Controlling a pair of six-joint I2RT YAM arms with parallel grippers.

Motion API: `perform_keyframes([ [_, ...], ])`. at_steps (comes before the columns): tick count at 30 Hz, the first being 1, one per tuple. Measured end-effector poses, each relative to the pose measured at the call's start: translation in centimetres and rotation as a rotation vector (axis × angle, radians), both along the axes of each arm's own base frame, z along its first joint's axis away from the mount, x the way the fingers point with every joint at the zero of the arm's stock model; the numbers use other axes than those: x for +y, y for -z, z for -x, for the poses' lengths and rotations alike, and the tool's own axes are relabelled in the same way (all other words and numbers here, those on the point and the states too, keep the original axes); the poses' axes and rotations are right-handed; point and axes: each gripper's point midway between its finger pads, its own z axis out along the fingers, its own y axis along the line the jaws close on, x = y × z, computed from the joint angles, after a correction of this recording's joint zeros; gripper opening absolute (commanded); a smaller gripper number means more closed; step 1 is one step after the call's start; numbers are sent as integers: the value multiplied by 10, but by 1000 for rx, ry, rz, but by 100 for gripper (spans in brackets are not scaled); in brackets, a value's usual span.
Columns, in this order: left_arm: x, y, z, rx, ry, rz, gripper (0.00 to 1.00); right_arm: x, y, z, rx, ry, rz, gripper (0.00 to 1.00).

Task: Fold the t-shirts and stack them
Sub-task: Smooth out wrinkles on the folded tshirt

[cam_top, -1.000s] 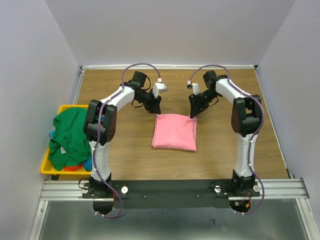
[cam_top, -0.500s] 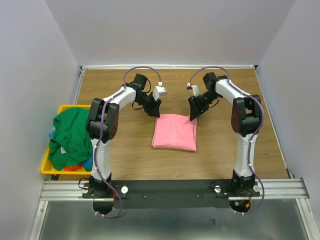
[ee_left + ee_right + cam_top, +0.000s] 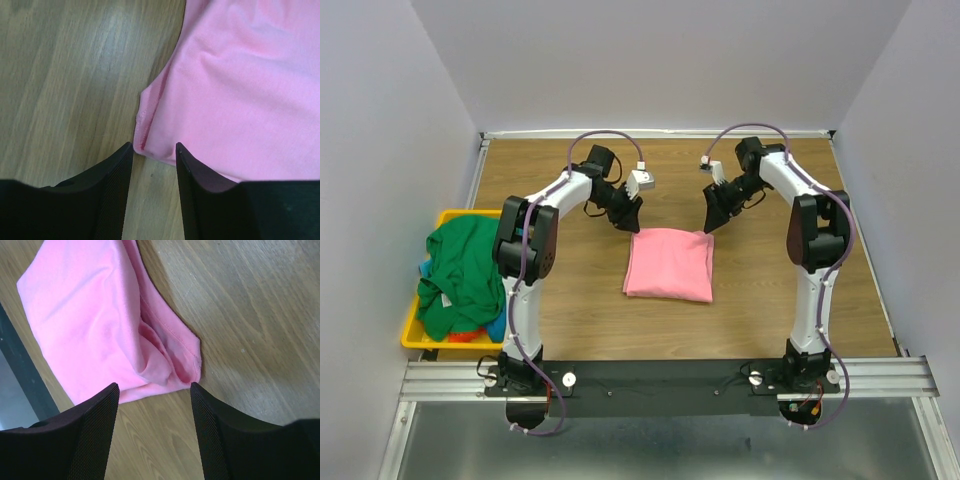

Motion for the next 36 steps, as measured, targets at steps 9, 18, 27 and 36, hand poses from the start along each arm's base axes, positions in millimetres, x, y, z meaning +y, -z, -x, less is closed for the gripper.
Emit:
perform_keyframes([
  [9,1,12,1,30,11,-14,47,4,6,5,-26,-61,-3,64],
  [18,0,14,0,36,13,-17,40,16,15,19,-24,-130,3,51],
  [27,0,18,0,41,15,-19,21,11,25,18,-52,-152,58,29],
  [36,1,24,0,49,11,-29,0,0,22,13,-82,-141,135,1],
])
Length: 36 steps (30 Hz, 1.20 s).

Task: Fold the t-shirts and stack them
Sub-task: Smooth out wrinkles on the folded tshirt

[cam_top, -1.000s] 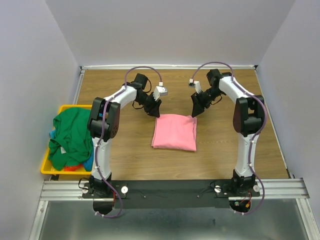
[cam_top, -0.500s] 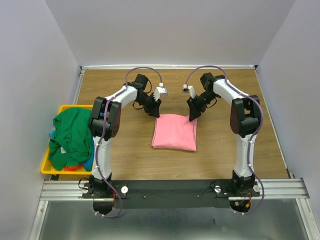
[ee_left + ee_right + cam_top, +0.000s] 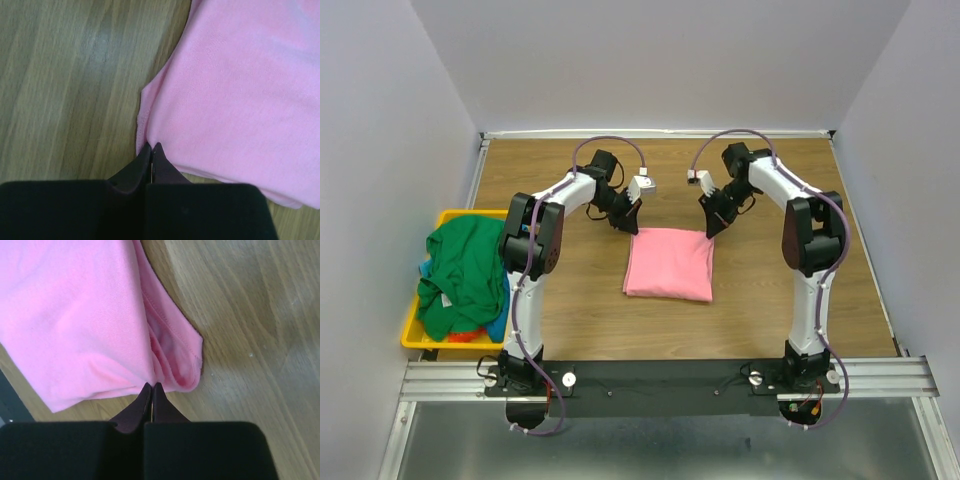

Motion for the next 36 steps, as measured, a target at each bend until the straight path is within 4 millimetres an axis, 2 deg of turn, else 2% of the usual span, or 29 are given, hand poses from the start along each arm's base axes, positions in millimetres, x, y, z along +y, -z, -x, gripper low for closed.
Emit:
perform_keyframes([
  [8,2,2,-3,-12,-9,-20,0,4,-37,-16,-47,17,9,1],
  [10,2,3,-3,-13,-11,-24,0,2,-38,-17,-51,25,28,1],
  [14,3,4,-4,-16,-18,-34,0,-7,-24,-19,-28,60,101,1],
  [21,2,3,-6,-18,-28,-34,0,-19,25,-39,-3,165,224,1],
  [25,2,-4,-8,-37,-30,-27,0,-18,26,-45,-13,195,230,1],
  [32,3,-43,-23,-145,-54,16,0,-18,27,-46,-25,205,227,1],
  [36,6,-39,-34,-148,-87,20,0,-17,27,-49,-36,210,222,1],
])
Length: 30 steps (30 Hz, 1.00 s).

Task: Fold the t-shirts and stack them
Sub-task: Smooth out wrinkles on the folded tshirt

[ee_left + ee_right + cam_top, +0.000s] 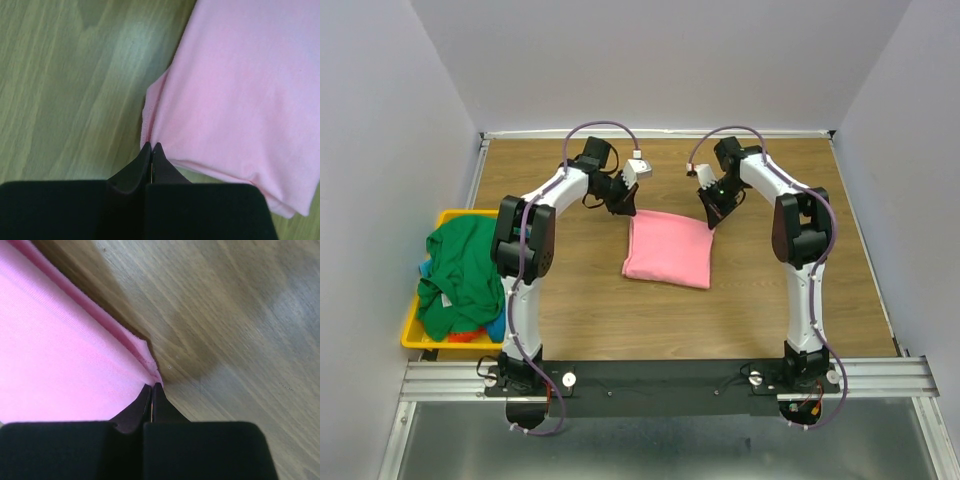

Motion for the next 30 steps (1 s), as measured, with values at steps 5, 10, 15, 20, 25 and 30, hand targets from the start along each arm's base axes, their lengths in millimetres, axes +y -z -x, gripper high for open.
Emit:
perform_keyframes([
  [5,4,26,-22,32,-58,-19,8,3,-3,-8,-26,20,-8,6],
  [10,16,28,-42,39,-126,-13,48,9,-15,-28,-89,62,-27,63],
  [15,25,-17,-25,51,-183,101,67,15,-42,-37,-102,152,-116,100],
  [20,-5,-96,6,34,-159,328,68,43,-94,-28,-83,195,-349,99],
  [25,-51,-97,35,177,-98,470,68,76,-108,-1,81,190,-578,96],
  [30,-66,-35,27,381,-156,488,68,83,-54,2,241,237,-601,95],
])
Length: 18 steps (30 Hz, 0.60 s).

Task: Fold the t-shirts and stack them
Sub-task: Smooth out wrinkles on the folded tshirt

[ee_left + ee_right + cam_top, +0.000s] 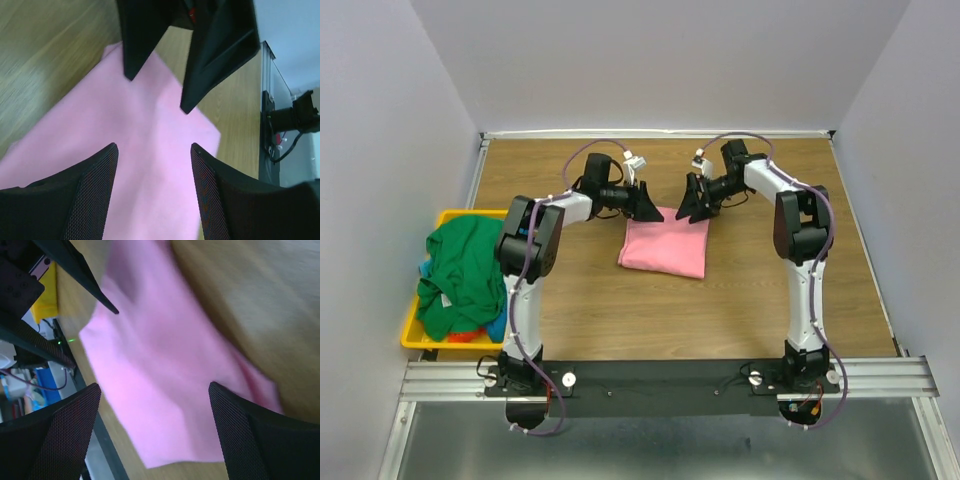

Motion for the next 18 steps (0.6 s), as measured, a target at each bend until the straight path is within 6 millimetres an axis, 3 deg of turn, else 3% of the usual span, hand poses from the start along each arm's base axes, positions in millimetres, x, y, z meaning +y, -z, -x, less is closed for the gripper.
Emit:
perform_keyframes([
  [2,4,26,-8,71,-24,-9,68,-4,21,-4,62,19,-8,95],
  [4,12,52,-15,147,-56,-19,69,-10,21,-15,86,43,-44,96],
  [6,19,57,-27,182,-56,9,71,-17,19,-33,38,62,-42,96],
  [8,23,51,-47,149,-87,9,72,-24,18,-49,-17,77,-30,98],
  [12,32,43,-53,148,-113,4,76,-30,15,-59,-60,92,-15,100],
  [15,36,25,-37,155,-112,5,78,-29,2,-52,-55,103,-25,100],
  [18,27,-22,-8,104,-68,39,79,-21,-27,-33,-32,110,-71,100],
])
